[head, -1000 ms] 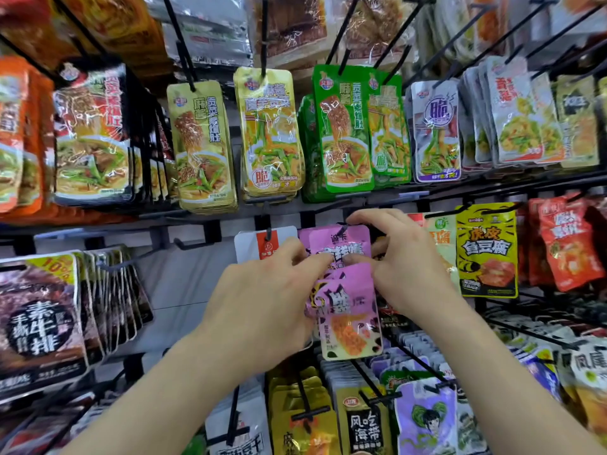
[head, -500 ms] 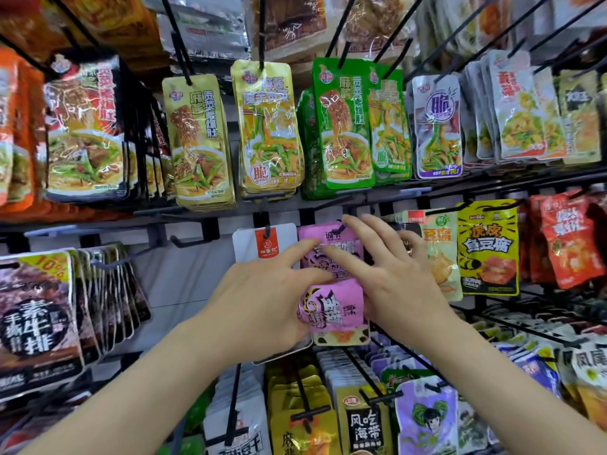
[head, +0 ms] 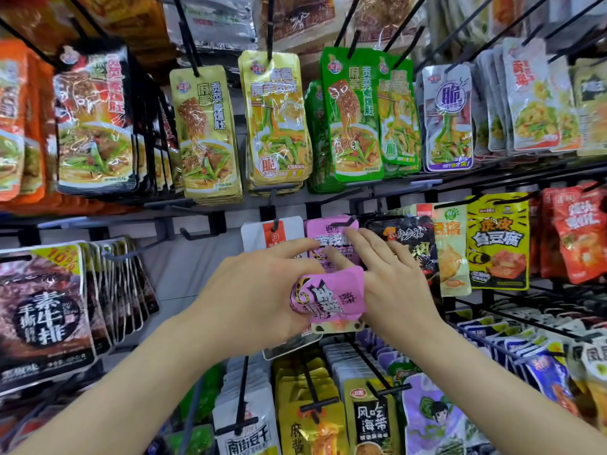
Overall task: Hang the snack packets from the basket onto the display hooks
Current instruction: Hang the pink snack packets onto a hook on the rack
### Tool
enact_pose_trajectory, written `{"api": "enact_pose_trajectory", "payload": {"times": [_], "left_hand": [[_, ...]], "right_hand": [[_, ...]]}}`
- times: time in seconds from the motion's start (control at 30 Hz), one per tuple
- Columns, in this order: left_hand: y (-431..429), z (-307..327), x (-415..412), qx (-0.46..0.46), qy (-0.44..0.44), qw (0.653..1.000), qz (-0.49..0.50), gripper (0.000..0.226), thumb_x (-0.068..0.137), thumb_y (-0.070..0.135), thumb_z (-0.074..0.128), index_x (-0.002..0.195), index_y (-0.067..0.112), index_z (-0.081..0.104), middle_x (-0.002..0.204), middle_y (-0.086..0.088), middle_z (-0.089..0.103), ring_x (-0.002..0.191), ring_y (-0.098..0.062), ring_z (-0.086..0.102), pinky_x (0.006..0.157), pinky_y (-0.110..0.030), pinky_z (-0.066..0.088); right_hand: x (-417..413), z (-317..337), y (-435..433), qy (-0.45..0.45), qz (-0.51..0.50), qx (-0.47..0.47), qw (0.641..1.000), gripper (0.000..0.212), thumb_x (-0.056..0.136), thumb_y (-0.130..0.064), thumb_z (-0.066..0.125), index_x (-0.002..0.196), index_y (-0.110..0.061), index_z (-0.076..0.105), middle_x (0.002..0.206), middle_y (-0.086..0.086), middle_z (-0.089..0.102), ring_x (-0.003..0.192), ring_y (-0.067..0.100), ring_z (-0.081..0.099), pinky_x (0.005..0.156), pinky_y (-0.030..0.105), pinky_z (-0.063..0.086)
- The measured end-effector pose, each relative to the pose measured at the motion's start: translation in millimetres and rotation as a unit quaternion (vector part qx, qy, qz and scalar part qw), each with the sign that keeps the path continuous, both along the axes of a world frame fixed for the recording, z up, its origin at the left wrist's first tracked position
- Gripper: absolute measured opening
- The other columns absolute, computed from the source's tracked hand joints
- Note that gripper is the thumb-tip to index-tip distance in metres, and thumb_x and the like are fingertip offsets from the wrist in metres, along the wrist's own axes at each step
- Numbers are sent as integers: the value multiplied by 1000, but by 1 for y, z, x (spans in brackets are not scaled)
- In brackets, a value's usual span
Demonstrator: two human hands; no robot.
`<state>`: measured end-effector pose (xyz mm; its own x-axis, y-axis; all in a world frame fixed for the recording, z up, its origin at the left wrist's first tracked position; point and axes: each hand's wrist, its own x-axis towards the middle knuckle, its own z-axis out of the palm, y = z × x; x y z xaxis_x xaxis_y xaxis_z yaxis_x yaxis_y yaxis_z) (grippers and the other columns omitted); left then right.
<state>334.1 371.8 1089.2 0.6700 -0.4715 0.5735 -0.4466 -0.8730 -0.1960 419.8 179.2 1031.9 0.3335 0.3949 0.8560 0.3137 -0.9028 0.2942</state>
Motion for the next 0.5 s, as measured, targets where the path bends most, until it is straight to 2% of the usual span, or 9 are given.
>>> {"api": "enact_pose_trajectory", "payload": {"times": [0.1,0.2,0.3,0.37,0.4,0.43,0.47,0.5], "left_hand": [[2,-2,-1,-18,-3,1000,-21,37,75,49,68,110,52,55,142,34,38,113,3,52,65,-26,42],[7,-6,0,-47,-4,998,-44,38,73,48,68,109,48,57,131,32,48,107,2,56,66,-28,49],[11,-9,-2,-125,31,989,-78,29,72,41,71,99,38,64,99,20,62,84,-3,61,65,-36,53],[10,-11,-6,-211,81,967,-119,24,75,30,79,94,32,66,82,14,68,69,-2,63,63,-31,54],[9,-11,-9,-254,99,953,-134,29,73,23,82,95,32,66,80,15,70,68,0,64,63,-25,54],[8,-13,-11,-294,113,939,-140,37,70,17,84,96,34,63,80,17,71,70,3,66,63,-17,52],[7,-14,-12,-332,125,924,-143,44,68,13,85,97,35,60,82,19,71,71,4,66,62,-13,49],[5,-16,-13,-370,139,907,-147,50,66,9,85,99,35,57,83,20,71,72,3,67,61,-11,49]], "right_hand": [[3,1,4,29,-23,-1,999,65,72,-27,76,134,-23,56,142,17,49,128,32,51,99,48,28],[0,3,8,71,-32,8,997,79,56,-19,84,131,-21,59,141,19,50,127,31,52,95,47,25],[0,4,10,70,-26,4,997,71,61,-21,82,129,-21,60,143,19,48,134,31,45,95,47,24],[0,5,6,54,-7,-5,998,65,60,-24,83,122,-21,63,142,16,50,137,30,42,95,46,24],[-2,5,3,31,19,-6,999,61,61,-23,81,119,-20,65,140,14,54,136,30,43,95,44,25],[-7,6,-1,3,61,17,998,52,66,-21,77,117,-19,66,135,10,58,134,28,46,95,43,27],[-16,7,-2,-11,121,82,989,40,74,-18,70,113,-19,68,128,5,64,129,25,51,95,41,32],[-31,10,-3,4,204,188,961,27,83,-16,63,109,-18,70,118,-1,69,121,20,58,95,39,41]]}}
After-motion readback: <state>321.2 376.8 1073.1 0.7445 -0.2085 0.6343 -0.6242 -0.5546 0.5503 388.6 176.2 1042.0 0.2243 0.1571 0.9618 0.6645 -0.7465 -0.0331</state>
